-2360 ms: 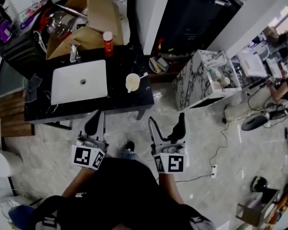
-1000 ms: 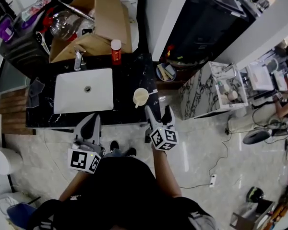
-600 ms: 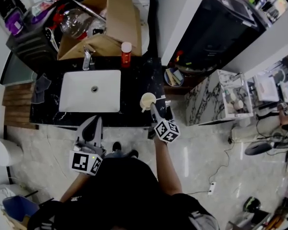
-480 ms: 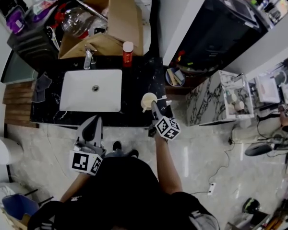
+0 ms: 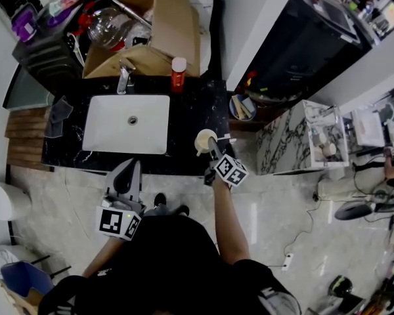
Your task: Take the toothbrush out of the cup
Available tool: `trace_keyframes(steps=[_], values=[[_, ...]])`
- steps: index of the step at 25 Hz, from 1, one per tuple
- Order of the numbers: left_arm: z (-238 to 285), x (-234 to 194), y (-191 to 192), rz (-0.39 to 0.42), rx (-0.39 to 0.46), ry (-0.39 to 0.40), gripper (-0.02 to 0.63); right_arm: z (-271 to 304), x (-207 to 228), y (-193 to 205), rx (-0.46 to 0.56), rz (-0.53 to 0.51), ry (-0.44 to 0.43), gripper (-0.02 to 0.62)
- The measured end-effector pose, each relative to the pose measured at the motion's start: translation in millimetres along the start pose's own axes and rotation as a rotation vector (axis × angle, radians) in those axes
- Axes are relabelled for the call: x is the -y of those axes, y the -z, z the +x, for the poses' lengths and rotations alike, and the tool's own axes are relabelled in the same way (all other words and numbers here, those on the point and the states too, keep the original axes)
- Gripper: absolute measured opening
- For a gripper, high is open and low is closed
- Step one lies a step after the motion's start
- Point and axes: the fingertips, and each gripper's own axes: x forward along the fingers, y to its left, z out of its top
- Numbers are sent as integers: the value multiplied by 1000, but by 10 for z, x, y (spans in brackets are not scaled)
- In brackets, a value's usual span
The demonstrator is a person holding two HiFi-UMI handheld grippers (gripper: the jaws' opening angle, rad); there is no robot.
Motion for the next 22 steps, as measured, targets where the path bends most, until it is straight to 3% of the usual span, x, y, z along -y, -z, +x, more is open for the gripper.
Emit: trace_keyframes(steps=[2,13,16,22], values=[[5,-12,8,-1,-3,-4,3,5,2,-20,4,-14,5,339],[37,-18,17,1,-2,-6,3,83,-95,-125,28,-59,-28,146],[31,-32,25,0,0,-7,3,65,-88,-140,47,-76,-15,66],[40,-37,26,-1,-4,-5,3,49,-101,-153,50,-106,-10,48]])
